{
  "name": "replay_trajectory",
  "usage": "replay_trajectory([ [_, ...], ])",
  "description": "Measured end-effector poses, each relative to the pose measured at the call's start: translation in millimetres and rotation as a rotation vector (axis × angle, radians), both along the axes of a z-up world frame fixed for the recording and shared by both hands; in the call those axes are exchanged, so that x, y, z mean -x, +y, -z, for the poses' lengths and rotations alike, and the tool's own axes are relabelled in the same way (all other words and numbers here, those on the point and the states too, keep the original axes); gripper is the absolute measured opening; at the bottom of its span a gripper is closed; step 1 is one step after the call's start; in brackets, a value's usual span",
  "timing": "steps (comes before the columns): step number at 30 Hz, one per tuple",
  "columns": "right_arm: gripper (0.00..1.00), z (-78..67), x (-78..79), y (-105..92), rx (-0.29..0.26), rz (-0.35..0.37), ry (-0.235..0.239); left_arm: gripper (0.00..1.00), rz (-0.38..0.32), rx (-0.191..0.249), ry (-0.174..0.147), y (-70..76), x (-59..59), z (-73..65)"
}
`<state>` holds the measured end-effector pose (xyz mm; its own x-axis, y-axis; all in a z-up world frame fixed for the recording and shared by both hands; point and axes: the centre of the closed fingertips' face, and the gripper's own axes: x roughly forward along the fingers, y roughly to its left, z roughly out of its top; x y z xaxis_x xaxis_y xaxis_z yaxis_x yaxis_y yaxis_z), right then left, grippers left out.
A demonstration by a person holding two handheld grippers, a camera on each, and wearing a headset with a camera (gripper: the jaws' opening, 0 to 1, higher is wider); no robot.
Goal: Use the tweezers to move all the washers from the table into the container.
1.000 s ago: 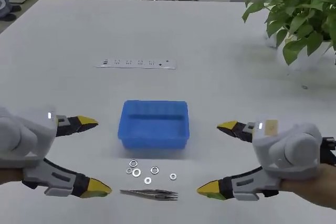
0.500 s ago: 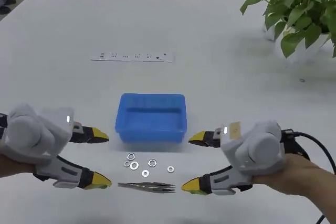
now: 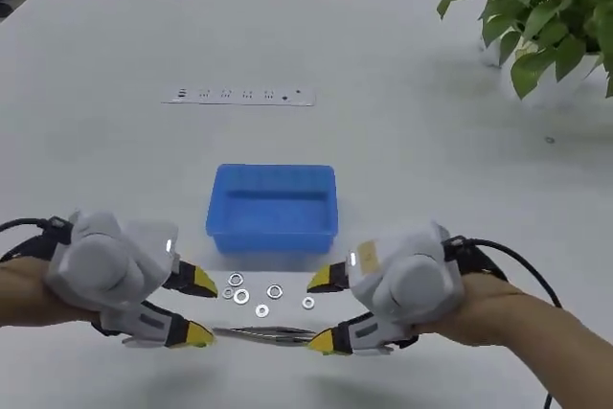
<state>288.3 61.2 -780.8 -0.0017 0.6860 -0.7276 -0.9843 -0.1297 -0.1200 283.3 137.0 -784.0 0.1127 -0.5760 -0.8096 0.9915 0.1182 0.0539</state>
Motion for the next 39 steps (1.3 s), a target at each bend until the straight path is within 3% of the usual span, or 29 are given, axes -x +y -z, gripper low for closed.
replay_trajectory([
  [11,0.23,20.0,7.1,10.1,0.046,-0.039,0.025,0.22,0.048,-0.061,0.019,-5.0,1.8,19.3],
  [15,0.2,25.4,8.0,11.7,0.056,-0.037,0.033,0.14,0.056,-0.086,0.012,-4.3,0.9,26.1],
  [19,0.19,27.9,8.6,12.2,0.06,-0.03,0.04,0.14,0.058,-0.076,0.027,-5.8,4.1,29.4],
  [25,0.17,30.6,10.0,12.5,0.06,-0.019,0.051,0.09,0.053,-0.051,0.024,-10.0,4.4,30.6],
  [39,0.15,34.1,10.8,14.9,0.071,-0.02,0.048,0.06,0.049,-0.084,0.002,-10.4,5.3,30.8],
])
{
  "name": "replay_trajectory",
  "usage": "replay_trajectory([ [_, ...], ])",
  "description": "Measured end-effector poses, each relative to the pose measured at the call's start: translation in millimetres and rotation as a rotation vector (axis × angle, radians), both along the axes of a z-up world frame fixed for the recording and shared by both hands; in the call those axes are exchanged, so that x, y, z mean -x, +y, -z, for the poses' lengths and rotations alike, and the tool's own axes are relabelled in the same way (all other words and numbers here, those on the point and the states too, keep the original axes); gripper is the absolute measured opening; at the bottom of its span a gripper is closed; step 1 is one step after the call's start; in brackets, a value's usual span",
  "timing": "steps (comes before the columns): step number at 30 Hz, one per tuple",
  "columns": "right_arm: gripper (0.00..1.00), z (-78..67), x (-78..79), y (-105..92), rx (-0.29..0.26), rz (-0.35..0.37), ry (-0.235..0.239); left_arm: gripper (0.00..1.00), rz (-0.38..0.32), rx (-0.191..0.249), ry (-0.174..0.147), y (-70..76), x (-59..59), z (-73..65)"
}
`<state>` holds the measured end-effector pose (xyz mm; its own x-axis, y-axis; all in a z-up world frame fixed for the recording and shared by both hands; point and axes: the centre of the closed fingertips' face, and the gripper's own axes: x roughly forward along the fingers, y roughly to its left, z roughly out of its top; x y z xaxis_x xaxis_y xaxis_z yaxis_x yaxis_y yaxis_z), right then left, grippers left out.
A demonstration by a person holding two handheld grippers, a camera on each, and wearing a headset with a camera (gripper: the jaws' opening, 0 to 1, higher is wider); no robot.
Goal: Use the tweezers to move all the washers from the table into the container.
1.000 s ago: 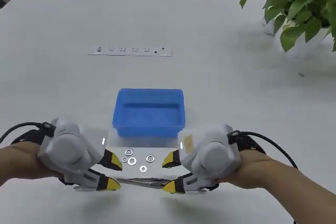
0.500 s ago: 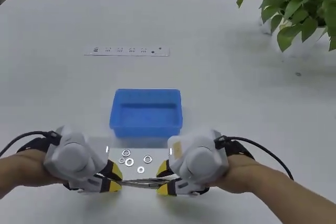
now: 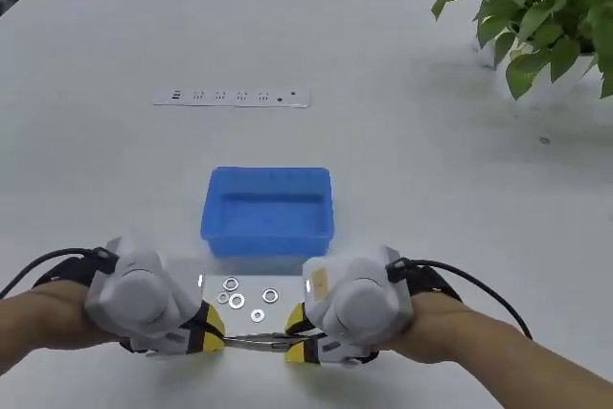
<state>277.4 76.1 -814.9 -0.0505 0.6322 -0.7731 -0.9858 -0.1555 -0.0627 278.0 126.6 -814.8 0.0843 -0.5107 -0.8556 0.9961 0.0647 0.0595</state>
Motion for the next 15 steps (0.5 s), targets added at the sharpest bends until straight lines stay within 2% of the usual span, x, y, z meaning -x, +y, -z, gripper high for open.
replay_trajectory([
  [2,0.15,0.0,-0.6,0.4,-0.001,0.005,-0.001,0.06,-0.008,-0.006,-0.008,0.6,-1.1,-0.2],
  [3,0.15,-0.1,-0.7,0.6,-0.003,0.011,0.002,0.06,-0.011,-0.012,-0.027,1.1,-2.9,-0.7],
  [11,0.15,-0.3,-2.3,-0.5,-0.016,0.035,0.003,0.05,-0.024,-0.002,-0.04,0.1,-1.5,-8.0],
  [15,0.15,-0.3,-2.2,-0.7,-0.017,0.032,0.003,0.05,-0.017,-0.002,-0.035,-1.0,1.4,-13.3],
])
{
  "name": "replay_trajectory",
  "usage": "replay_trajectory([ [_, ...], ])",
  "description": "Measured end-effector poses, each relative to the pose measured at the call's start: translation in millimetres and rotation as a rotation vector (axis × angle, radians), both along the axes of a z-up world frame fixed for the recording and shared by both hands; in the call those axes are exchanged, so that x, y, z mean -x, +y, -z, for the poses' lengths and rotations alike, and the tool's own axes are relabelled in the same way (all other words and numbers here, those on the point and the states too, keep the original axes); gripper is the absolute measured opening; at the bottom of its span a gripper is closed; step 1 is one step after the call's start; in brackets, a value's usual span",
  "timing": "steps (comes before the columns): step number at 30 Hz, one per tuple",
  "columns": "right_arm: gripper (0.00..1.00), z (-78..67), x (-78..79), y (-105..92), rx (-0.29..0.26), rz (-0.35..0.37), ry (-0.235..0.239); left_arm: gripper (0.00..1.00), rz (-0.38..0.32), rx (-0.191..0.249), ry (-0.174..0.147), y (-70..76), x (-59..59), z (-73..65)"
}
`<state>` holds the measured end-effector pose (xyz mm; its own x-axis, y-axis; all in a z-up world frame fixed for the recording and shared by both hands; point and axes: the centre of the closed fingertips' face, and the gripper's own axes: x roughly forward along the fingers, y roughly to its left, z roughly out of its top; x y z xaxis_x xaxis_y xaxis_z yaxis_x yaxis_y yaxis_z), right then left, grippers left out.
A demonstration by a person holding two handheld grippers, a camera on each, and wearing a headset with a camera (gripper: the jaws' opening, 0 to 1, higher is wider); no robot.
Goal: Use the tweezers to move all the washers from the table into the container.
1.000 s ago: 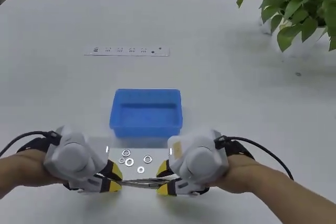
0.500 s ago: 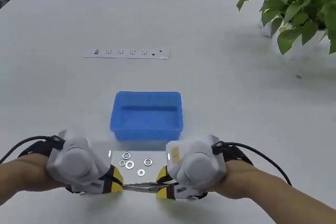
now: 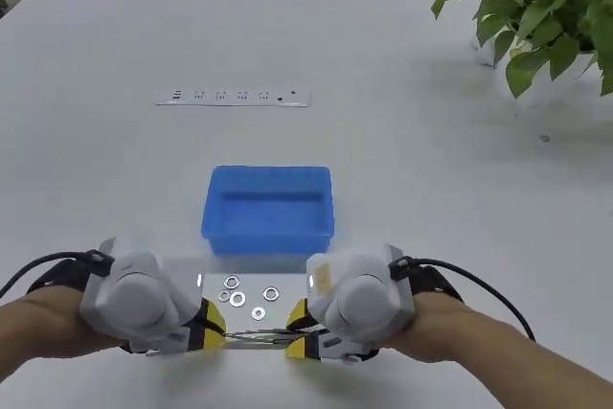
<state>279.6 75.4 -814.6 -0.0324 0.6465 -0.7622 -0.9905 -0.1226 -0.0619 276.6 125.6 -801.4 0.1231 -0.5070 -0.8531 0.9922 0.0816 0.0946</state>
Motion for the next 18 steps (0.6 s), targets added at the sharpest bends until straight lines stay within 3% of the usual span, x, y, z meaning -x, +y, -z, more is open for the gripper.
replay_trajectory([
  [11,0.15,-0.2,-1.1,4.0,-0.006,-0.009,-0.018,0.05,0.026,-0.035,-0.033,-0.9,-2.0,-16.9],
  [18,0.14,-0.1,-3.3,7.1,-0.017,-0.001,-0.032,0.04,0.03,-0.028,-0.05,-6.0,-3.4,-28.4],
])
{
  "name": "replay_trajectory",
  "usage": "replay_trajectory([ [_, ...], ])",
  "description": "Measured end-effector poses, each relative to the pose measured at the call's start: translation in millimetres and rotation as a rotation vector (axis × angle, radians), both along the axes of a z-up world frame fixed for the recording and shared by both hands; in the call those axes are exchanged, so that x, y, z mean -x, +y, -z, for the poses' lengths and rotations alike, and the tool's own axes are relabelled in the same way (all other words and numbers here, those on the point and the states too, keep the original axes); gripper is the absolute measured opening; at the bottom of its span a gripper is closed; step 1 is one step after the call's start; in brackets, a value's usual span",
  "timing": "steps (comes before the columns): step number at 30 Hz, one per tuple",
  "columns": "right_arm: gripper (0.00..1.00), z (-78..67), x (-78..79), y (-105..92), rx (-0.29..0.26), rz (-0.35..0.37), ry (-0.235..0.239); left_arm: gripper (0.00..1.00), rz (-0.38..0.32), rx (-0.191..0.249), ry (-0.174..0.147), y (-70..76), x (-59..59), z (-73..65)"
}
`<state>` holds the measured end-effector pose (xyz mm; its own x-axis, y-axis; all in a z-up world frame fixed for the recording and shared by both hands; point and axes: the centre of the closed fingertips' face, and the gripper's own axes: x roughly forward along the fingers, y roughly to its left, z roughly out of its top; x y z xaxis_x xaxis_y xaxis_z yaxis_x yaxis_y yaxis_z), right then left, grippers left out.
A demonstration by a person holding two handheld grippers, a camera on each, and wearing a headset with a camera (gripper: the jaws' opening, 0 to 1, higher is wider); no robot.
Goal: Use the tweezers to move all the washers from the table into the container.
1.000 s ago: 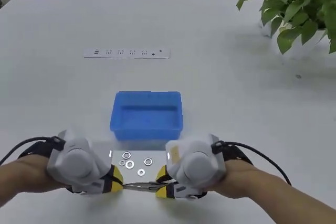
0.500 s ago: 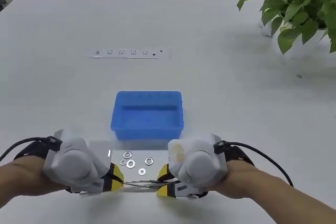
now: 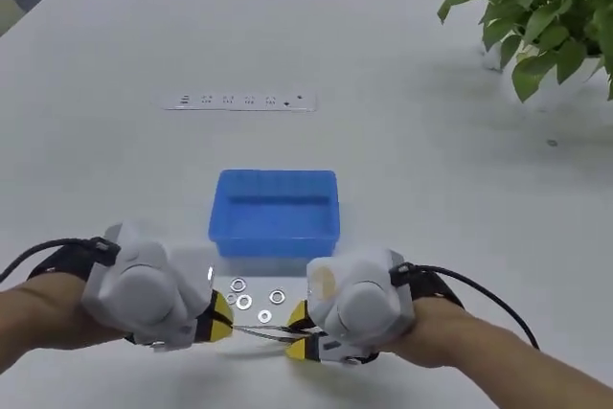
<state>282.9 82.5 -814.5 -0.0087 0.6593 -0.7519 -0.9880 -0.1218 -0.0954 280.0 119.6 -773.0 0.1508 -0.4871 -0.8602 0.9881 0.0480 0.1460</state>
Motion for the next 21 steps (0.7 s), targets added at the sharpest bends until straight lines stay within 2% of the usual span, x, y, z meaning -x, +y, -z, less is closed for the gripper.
replay_trajectory([
  [2,0.12,-0.5,-1.1,0.3,-0.001,0.002,-0.009,0.04,0.001,0.001,-0.004,-0.9,0.0,-1.9],
  [9,0.12,-0.6,-1.7,0.6,-0.017,0.025,0.004,0.04,0.012,0.013,-0.015,-6.8,0.1,-14.9],
  [16,0.1,-0.5,-1.7,-0.3,-0.025,0.044,0.003,0.04,0.035,-0.002,-0.028,-12.5,-0.1,-21.5],
  [21,0.09,-3.6,-2.8,-0.7,-0.042,0.052,-0.005,0.04,0.045,0.016,-0.034,-18.4,-0.5,-31.8],
])
